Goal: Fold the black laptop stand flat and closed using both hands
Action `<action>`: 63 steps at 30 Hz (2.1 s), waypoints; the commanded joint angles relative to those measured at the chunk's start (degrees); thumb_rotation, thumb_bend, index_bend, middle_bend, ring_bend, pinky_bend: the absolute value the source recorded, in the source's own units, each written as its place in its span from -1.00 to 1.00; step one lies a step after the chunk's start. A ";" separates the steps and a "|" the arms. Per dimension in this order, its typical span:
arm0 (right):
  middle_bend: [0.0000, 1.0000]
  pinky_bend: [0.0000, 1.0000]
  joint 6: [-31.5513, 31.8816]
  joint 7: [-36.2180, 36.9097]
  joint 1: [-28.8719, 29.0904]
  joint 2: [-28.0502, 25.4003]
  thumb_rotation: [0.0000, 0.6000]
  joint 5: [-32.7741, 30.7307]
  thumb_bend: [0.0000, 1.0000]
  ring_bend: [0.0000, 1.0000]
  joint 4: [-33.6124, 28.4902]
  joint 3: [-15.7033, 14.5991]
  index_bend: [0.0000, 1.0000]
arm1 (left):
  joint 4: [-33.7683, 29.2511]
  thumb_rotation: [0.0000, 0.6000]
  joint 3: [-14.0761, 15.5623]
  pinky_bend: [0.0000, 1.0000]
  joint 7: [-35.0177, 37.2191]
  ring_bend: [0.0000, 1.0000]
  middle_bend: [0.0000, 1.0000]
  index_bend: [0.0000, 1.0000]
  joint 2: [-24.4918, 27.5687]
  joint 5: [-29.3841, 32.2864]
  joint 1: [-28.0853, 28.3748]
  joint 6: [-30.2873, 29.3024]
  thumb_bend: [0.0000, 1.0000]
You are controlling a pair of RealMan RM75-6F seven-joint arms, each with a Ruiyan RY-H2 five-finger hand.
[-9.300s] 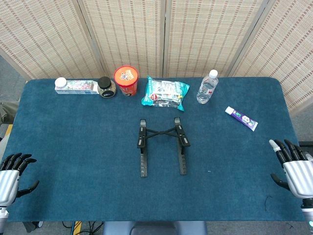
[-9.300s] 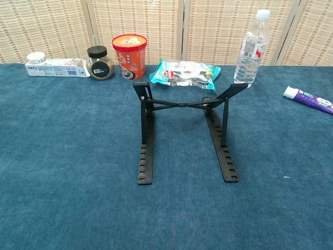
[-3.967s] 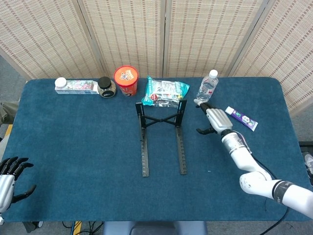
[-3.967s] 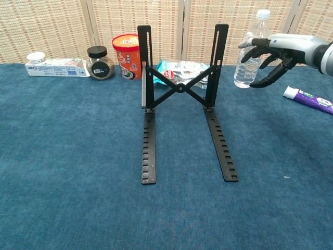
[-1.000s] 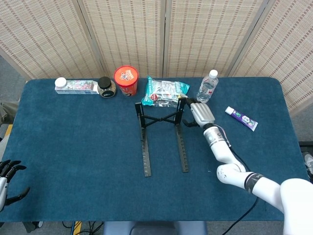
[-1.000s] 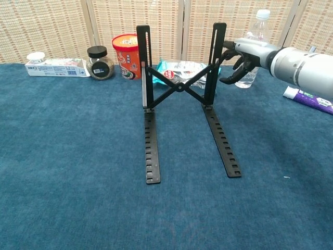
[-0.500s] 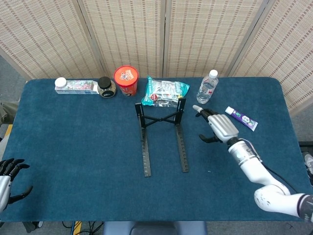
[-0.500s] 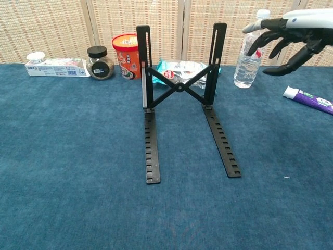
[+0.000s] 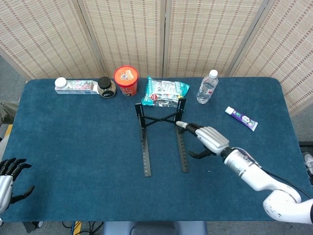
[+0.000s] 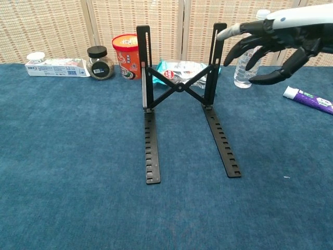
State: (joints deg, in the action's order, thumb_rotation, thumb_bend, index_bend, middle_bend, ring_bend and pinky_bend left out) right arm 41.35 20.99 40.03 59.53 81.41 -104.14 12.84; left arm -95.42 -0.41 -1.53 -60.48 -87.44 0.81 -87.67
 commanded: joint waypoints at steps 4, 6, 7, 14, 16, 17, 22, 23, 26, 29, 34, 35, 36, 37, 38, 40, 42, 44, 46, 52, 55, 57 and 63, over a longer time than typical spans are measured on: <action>-0.48 -0.50 -2.66 4.13 7.00 10.56 1.00 3.58 -0.50 -0.74 7.27 0.60 -1.00 | -0.60 1.00 0.18 -0.85 -0.44 -0.78 -0.60 -0.40 0.24 -0.17 -0.38 -0.56 -0.66; -0.48 -0.50 -3.11 4.82 8.28 12.59 1.00 3.54 -0.50 -0.74 8.83 0.77 -1.00 | -0.73 1.00 0.24 -0.85 -0.55 -0.78 -0.60 -0.40 0.27 -0.17 -0.48 -0.66 -0.66; -0.48 -0.50 -3.20 5.30 9.17 14.06 1.00 3.78 -0.50 -0.74 9.93 0.84 -1.00 | -0.81 1.00 0.30 -0.85 -0.61 -0.78 -0.60 -0.40 0.30 -0.19 -0.57 -0.73 -0.65; -0.48 -0.50 -3.11 6.89 14.55 23.33 1.00 4.31 -0.50 -0.74 16.91 1.76 -0.99 | -1.26 1.00 0.47 -0.85 -1.02 -0.78 -0.60 -0.40 0.73 -0.05 -1.03 -1.13 -0.65; -0.48 -0.50 -3.61 6.83 15.82 25.38 1.00 3.75 -0.50 -0.74 18.88 1.93 -1.00 | -1.32 1.00 0.47 -0.85 -1.02 -0.78 -0.60 -0.40 0.78 0.02 -1.10 -1.18 -0.66; -0.48 -0.50 -3.91 6.79 16.61 26.76 1.00 3.32 -0.50 -0.74 20.25 2.03 -1.00 | -1.31 1.00 0.47 -0.85 -0.98 -0.78 -0.60 -0.40 0.79 0.08 -1.15 -1.19 -0.66; -0.48 -0.50 -4.93 7.39 19.52 32.69 1.00 1.49 -0.50 -0.74 26.74 2.40 -1.00 | -1.10 1.00 0.62 -0.85 -0.83 -0.78 -0.60 -0.40 0.75 0.42 -1.33 -0.96 -0.66; -0.48 -0.50 -5.10 7.53 20.02 33.75 1.00 1.16 -0.50 -0.74 28.05 2.51 -1.00 | -1.07 1.00 0.63 -0.85 -0.82 -0.78 -0.60 -0.40 0.74 0.48 -1.35 -0.92 -0.65; -0.48 -0.50 -5.96 7.95 21.59 37.15 1.00 -0.13 -0.50 -0.74 32.65 2.80 -0.99 | -1.03 1.00 0.69 -0.85 -0.67 -0.78 -0.60 -0.40 0.77 0.50 -1.44 -0.91 -0.66; -0.48 -0.50 -6.99 8.84 22.86 40.06 1.00 -1.70 -0.50 -0.74 37.04 3.27 -0.99 | -1.00 1.00 0.75 -0.85 -0.52 -0.78 -0.60 -0.40 0.89 0.56 -1.60 -0.99 -0.65; -0.48 -0.50 -8.30 10.55 24.17 43.21 1.00 -3.40 -0.50 -0.74 42.74 3.69 -1.00 | -0.93 1.00 0.82 -0.85 -0.09 -0.78 -0.60 -0.40 1.14 0.81 -2.05 -1.34 -0.66; -0.48 -0.50 -8.49 10.85 24.34 43.59 1.00 -3.59 -0.50 -0.74 43.52 3.74 -0.99 | -0.93 1.00 0.84 -0.85 0.04 -0.78 -0.60 -0.40 1.19 0.85 -2.10 -1.35 -0.66; -0.48 -0.50 -8.68 11.21 24.50 43.95 1.00 -3.79 -0.50 -0.74 44.24 3.82 -0.99 | -0.94 1.00 0.85 -0.85 0.14 -0.78 -0.60 -0.40 1.22 0.87 -2.14 -1.36 -0.66; -0.48 -0.50 -8.96 11.69 24.73 44.41 1.00 -4.08 -0.50 -0.74 45.15 3.96 -0.99 | -0.93 1.00 0.84 -0.85 0.20 -0.78 -0.60 -0.40 1.26 0.86 -2.16 -1.36 -0.66; -0.48 -0.50 -9.18 12.04 24.91 44.74 1.00 -4.28 -0.50 -0.74 45.79 4.07 -0.99 | -0.93 1.00 0.82 -0.85 0.24 -0.78 -0.60 -0.40 1.27 0.86 -2.17 -1.40 -0.66; -0.48 -0.50 -9.86 12.89 25.35 45.47 1.00 -4.77 -0.50 -0.74 47.19 4.33 -0.99 | -0.95 1.00 0.79 -0.85 0.33 -0.78 -0.60 -0.40 1.28 0.76 -2.18 -1.45 -0.66; -0.48 -0.50 -10.23 13.31 25.75 46.17 1.00 -5.12 -0.50 -0.74 48.52 4.56 -0.99 | -0.96 1.00 0.79 -0.85 0.40 -0.78 -0.60 -0.40 1.31 0.66 -2.21 -1.53 -0.66; -0.48 -0.50 -10.71 13.60 26.25 46.94 1.00 -5.59 -0.50 -0.74 50.07 4.88 -0.99 | -0.98 1.00 0.79 -0.85 0.54 -0.78 -0.60 -0.40 1.39 0.71 -2.29 -1.58 -0.66; -0.48 -0.50 -11.39 14.05 26.70 47.60 1.00 -6.26 -0.50 -0.74 51.47 5.30 -0.99 | -0.95 1.00 0.79 -0.85 0.66 -0.78 -0.60 -0.40 1.48 0.78 -2.44 -1.70 -0.65; -0.48 -0.50 -12.68 14.50 27.61 49.03 1.00 -7.42 -0.50 -0.74 54.63 5.95 -1.00 | -0.61 1.00 0.83 -0.85 1.22 -0.78 -0.60 -0.40 1.54 1.05 -2.82 -1.92 -0.65; -0.48 -0.50 -12.96 14.38 27.85 49.54 1.00 -7.66 -0.50 -0.74 55.77 6.02 -0.99 | -0.37 1.00 0.82 -0.85 1.49 -0.78 -0.60 -0.40 1.49 1.09 -2.89 -1.91 -0.65; -0.48 -0.50 -13.03 14.38 27.93 49.80 1.00 -7.81 -0.50 -0.74 56.29 6.10 -0.99 | -0.21 1.00 0.80 -0.85 1.70 -0.78 -0.60 -0.40 1.46 1.17 -2.92 -1.86 -0.65; -0.47 -0.50 -13.29 14.09 28.28 50.33 1.00 -8.20 -0.50 -0.74 57.65 6.41 -0.99 | 0.27 1.00 0.69 -0.85 2.26 -0.78 -0.60 -0.40 1.41 1.17 -3.02 -1.96 -0.65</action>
State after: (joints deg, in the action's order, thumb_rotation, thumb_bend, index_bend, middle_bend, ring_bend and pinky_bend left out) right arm 28.07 35.10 68.28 109.85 73.23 -46.52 19.22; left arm -95.19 0.29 0.69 -59.06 -86.26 -2.18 -89.61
